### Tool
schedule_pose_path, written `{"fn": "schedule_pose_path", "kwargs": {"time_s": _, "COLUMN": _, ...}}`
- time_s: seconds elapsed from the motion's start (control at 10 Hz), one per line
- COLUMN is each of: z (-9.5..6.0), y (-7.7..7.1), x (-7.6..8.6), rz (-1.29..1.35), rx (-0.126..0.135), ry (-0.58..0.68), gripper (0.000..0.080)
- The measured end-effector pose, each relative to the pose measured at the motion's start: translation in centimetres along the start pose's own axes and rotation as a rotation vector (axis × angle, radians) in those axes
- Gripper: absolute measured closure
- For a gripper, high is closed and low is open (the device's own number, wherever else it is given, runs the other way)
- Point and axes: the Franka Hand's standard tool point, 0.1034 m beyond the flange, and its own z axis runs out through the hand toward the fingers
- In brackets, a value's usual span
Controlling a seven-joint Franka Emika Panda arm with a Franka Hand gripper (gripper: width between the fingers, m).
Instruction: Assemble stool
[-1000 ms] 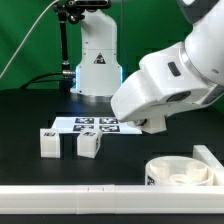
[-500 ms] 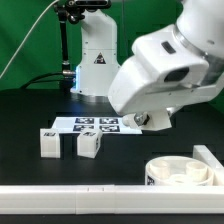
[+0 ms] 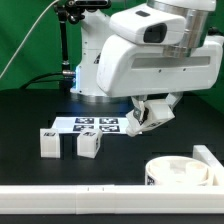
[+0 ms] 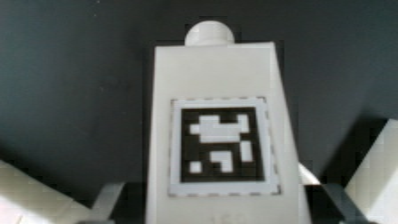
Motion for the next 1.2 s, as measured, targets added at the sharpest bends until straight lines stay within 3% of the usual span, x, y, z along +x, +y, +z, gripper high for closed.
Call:
{"fn": "schedule_pose_path", "kwargs": {"time_s": 0.1, "z": -0.1, "y": 0.5, "x": 0.5, "rz": 0.036, "rx": 0.008, "ry": 0.073, "gripper": 0.0461}}
{"fn": "schedule_pose_path", "kwargs": {"time_s": 0.3, "z": -0.6, "y": 1.4, "x": 0.1, "rz": 0.198, "rx": 0.077, "ry": 0.21, "gripper": 0.0461}}
{"fn": "schedule_pose_path", "kwargs": {"time_s": 0.4, "z": -0.7, "y": 1.8, "x": -0.1, "rz": 0.207, "rx": 0.059, "ry": 0.274, "gripper": 0.0461}}
{"fn": "schedule_pose_path", "kwargs": {"time_s": 0.9, "z": -0.4, "y": 3.8, "x": -0.2, "rz": 0.183, "rx": -0.085, "ry": 0.541, "gripper": 0.0461}}
{"fn": "schedule_pose_path", "kwargs": {"time_s": 1.0, "z": -0.5, "y": 3.7, "x": 0.1, "rz": 0.19, "rx": -0.072, "ry": 0.535, "gripper": 0.0461}}
{"fn": "schedule_pose_path", "kwargs": {"time_s": 1.1, "z": -1.4, "y": 3.1, "x": 1.3, "rz": 0.183, "rx": -0.047, "ry": 0.516, "gripper": 0.0461}}
{"fn": "schedule_pose_path", "kwargs": {"time_s": 1.2, "z": -2.3, "y": 3.1, "x": 2.6, "rz": 0.178, "rx": -0.045, "ry": 0.532, "gripper": 0.0461}}
